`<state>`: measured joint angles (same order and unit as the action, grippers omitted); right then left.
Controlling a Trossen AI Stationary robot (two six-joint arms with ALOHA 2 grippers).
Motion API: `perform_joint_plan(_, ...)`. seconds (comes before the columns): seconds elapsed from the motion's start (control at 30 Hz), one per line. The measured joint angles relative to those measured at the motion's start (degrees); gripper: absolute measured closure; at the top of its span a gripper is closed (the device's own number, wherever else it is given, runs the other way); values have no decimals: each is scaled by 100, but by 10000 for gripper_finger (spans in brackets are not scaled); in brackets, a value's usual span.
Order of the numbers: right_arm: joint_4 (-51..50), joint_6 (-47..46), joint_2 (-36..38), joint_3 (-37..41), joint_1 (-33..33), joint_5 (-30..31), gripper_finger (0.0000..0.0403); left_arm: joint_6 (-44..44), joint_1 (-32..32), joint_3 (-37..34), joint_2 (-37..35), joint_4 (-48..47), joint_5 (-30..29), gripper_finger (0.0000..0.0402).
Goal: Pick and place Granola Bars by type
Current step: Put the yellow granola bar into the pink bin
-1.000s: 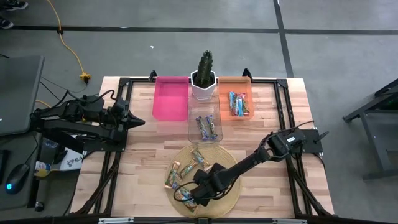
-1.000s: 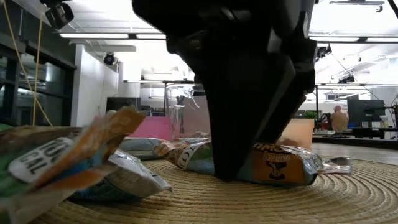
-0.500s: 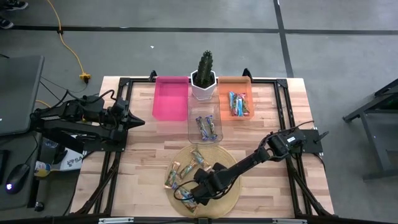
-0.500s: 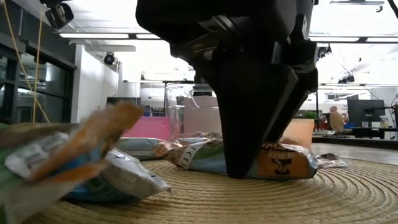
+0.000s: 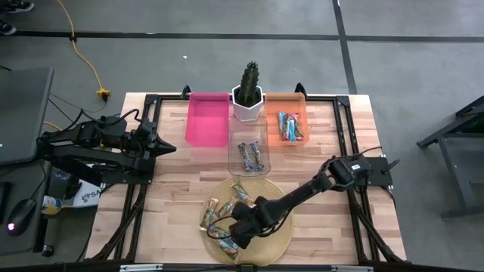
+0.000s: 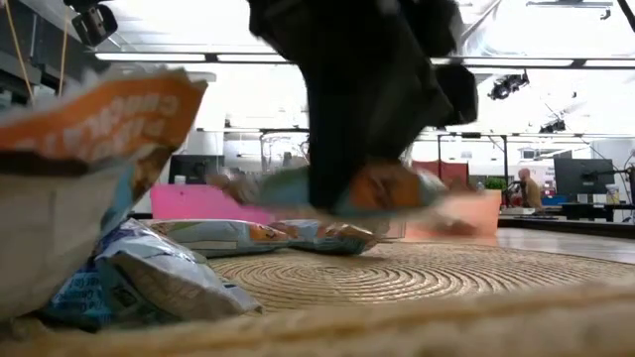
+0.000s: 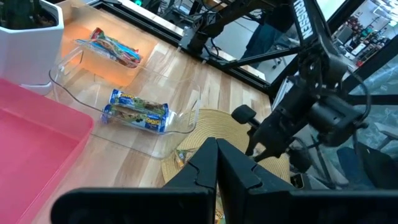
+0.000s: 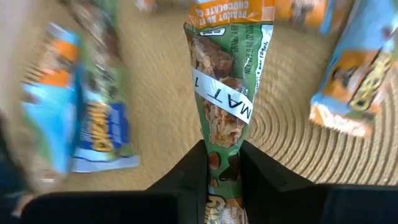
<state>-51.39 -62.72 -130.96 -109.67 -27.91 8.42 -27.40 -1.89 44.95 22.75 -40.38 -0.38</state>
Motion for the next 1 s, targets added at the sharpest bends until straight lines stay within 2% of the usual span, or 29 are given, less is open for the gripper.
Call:
perform_joint_plan(0.13, 115, 152, 223, 0, 71, 233, 341, 0, 0, -2, 1, 0, 0, 401)
perform_joint_plan(0.3, 437, 446, 666, -7, 186, 874, 341, -11, 0, -2, 1, 32, 0, 401)
perform_joint_plan(0.53, 1198, 1430, 1173, -7, 538, 1340, 341, -6, 0, -2, 2, 461, 0, 401)
perform_joint_plan(0.7, 1853, 2247, 1365, -9, 868, 1268, 341, 127, -1, -2, 94, 1111, -2, 401)
perform_joint_plan(1.0, 2934, 3432, 1561, -11, 1441, 904, 341, 230, 0, -2, 486, 1683, 114, 401)
